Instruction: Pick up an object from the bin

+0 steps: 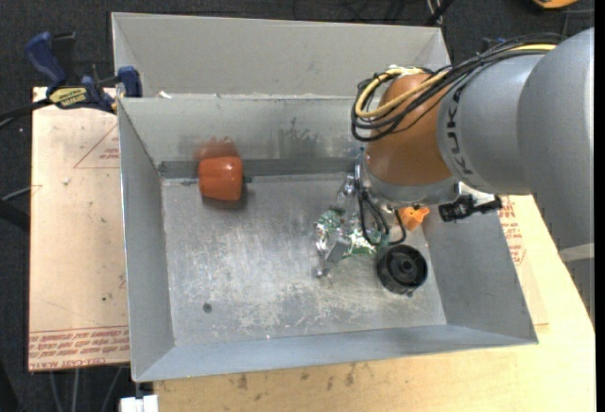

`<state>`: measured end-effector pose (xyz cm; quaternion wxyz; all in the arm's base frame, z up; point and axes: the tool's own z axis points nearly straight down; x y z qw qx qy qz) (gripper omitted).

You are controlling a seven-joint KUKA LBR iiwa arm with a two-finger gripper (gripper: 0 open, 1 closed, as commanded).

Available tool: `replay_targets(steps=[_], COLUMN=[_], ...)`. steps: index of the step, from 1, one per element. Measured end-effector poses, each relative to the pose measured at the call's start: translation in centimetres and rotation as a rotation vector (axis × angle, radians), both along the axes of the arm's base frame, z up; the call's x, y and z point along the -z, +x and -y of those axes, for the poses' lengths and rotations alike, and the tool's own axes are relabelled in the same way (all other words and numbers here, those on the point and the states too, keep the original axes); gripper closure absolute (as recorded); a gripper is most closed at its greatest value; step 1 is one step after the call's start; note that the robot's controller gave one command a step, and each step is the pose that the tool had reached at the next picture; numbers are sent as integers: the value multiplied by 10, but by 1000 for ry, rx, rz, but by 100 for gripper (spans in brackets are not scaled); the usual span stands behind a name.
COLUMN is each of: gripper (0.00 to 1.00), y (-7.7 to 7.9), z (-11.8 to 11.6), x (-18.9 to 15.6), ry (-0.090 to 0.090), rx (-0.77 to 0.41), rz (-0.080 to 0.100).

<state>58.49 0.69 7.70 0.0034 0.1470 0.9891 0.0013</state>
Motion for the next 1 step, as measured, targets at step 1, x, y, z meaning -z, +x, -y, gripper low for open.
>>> replay_targets(steps=[1], gripper=[100], y=[16], z=[-10], x=[0], ry=[3], rx=[127], rz=[-11])
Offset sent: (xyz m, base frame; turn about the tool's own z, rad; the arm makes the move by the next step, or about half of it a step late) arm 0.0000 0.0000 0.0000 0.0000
